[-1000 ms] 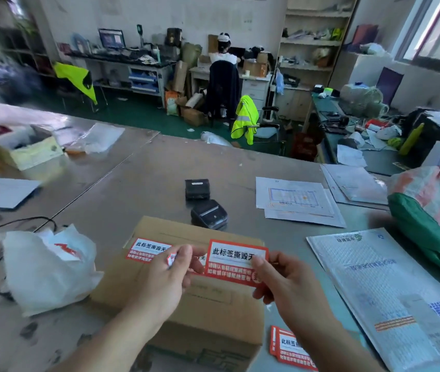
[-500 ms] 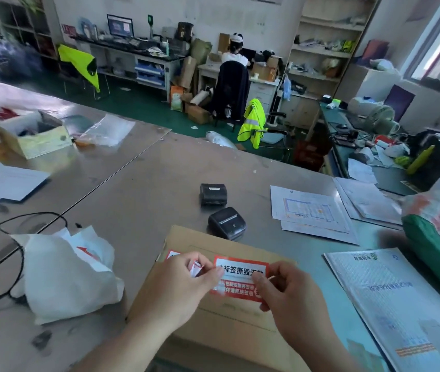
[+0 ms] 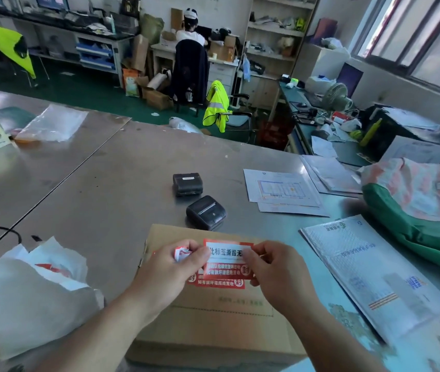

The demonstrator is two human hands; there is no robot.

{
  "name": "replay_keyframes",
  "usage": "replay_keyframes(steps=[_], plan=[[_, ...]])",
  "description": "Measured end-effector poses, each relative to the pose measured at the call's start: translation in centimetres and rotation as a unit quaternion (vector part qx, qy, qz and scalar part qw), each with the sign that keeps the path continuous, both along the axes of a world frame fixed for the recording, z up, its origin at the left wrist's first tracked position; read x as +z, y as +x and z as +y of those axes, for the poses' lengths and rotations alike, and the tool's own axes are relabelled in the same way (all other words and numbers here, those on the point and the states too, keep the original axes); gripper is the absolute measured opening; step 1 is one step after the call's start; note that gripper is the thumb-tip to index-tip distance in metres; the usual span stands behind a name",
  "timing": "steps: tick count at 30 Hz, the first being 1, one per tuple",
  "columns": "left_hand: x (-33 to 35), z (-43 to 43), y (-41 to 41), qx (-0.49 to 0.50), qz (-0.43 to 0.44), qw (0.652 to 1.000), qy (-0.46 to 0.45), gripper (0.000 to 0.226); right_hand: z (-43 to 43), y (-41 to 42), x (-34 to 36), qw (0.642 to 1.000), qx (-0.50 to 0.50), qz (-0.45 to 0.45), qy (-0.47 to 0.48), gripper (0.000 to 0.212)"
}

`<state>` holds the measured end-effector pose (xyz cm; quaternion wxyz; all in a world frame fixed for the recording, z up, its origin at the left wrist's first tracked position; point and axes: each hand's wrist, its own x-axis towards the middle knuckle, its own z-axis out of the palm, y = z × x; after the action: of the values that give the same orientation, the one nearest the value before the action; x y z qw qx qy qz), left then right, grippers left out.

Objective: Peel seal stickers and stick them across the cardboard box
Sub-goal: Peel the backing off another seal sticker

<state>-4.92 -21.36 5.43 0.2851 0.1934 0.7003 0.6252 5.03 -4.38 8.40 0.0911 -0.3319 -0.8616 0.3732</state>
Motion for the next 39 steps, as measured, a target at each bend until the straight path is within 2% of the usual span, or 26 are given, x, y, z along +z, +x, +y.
replay_keyframes(steps=[5,8,10,12,15,17,22,25,29,33,39], plan=[[-0.6,1.6,-0.1,-0.011,-0.024,0.999,0.035,0.032,0.8,-0.3,-0.4,0.999,-0.016,-0.014,0.027,0.03],[-0.9,2.6,-0.2,-0.024,-0.064,0.996,0.063,0.027,1.0,-0.5,-0.2,0.999,-0.026,-0.019,0.008,0.017],[-1.0,3.2,-0.3,-0.02,-0.074,0.994,0.074,0.03,1.0,-0.6,-0.1,0.999,-0.026,-0.02,0.014,0.025],[-1.0,3.5,-0.3,-0.021,-0.087,0.992,0.089,0.029,1.1,-0.6,-0.4,0.998,-0.009,0.006,0.059,0.027],[-0.8,3.5,-0.6,-0.022,-0.122,0.986,0.116,0.027,0.9,-0.6,-0.5,0.992,0.05,0.046,0.102,0.004],[-0.7,3.3,-0.8,-0.024,-0.131,0.982,0.137,0.034,1.0,-0.6,-1.0,0.989,0.078,0.044,0.116,0.014],[-0.3,3.5,-1.0,-0.014,-0.151,0.976,0.157,0.023,1.2,-1.2,-0.8,0.991,0.121,0.035,0.053,0.021],[-0.2,3.7,-1.3,-0.02,-0.154,0.975,0.158,0.036,1.6,-1.3,-0.4,0.989,0.13,0.065,-0.034,0.02],[0.1,3.4,-1.2,-0.024,-0.187,0.965,0.184,0.02,1.5,-1.1,-0.3,0.98,0.166,0.094,-0.063,0.027],[-0.7,3.4,-1.6,-0.009,-0.21,0.96,0.186,0.038,1.6,-1.0,-0.5,0.974,0.184,0.119,-0.06,0.037],[-1.0,3.1,-1.6,-0.025,-0.235,0.954,0.182,0.051,1.9,-1.0,-0.8,0.968,0.204,0.132,-0.055,0.037]])
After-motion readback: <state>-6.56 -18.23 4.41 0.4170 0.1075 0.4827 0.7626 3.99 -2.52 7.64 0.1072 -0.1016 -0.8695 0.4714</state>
